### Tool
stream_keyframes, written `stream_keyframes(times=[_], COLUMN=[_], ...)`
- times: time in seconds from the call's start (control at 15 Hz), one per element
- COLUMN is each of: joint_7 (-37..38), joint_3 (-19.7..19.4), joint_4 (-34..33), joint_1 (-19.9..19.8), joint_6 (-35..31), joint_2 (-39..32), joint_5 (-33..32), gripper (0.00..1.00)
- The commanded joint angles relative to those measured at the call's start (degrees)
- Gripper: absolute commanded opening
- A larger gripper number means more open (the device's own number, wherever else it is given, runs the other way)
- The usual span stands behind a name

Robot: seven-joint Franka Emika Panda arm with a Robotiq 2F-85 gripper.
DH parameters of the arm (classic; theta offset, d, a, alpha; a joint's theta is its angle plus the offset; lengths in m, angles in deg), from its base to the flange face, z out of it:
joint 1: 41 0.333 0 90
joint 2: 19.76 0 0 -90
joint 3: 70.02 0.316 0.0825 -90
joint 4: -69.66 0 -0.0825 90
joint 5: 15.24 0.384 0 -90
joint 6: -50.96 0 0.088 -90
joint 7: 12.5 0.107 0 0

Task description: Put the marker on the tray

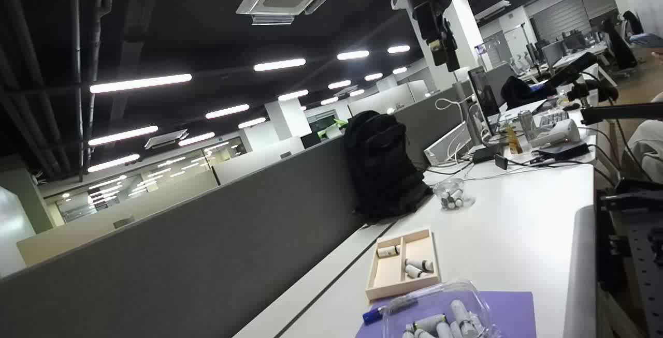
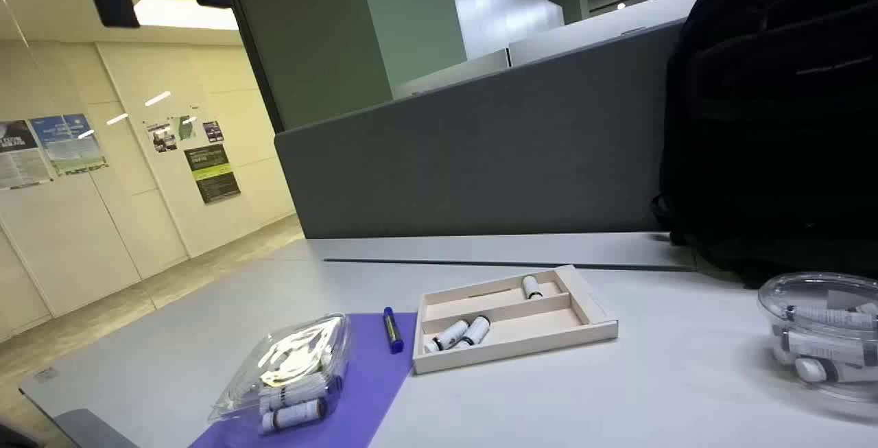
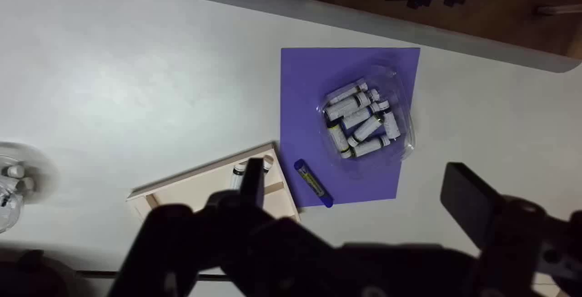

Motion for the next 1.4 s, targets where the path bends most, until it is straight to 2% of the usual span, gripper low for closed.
stream_keyframes(times=[0.0,0.8,1.07,1.33], joint_7=[-0.13,-0.14,-2.03,-5.57], joint_3=[0.2,0.18,0.31,1.66], joint_4=[-0.16,-0.2,0.41,0.92], joint_1=[-0.25,-0.25,0.51,2.13], joint_6=[0.01,-0.05,-8.54,-19.14], joint_2=[-0.12,0.04,-4.94,-13.71], joint_5=[0.16,0.15,-1.04,-2.14], gripper=[1.0,1.0,1.0,1.0])
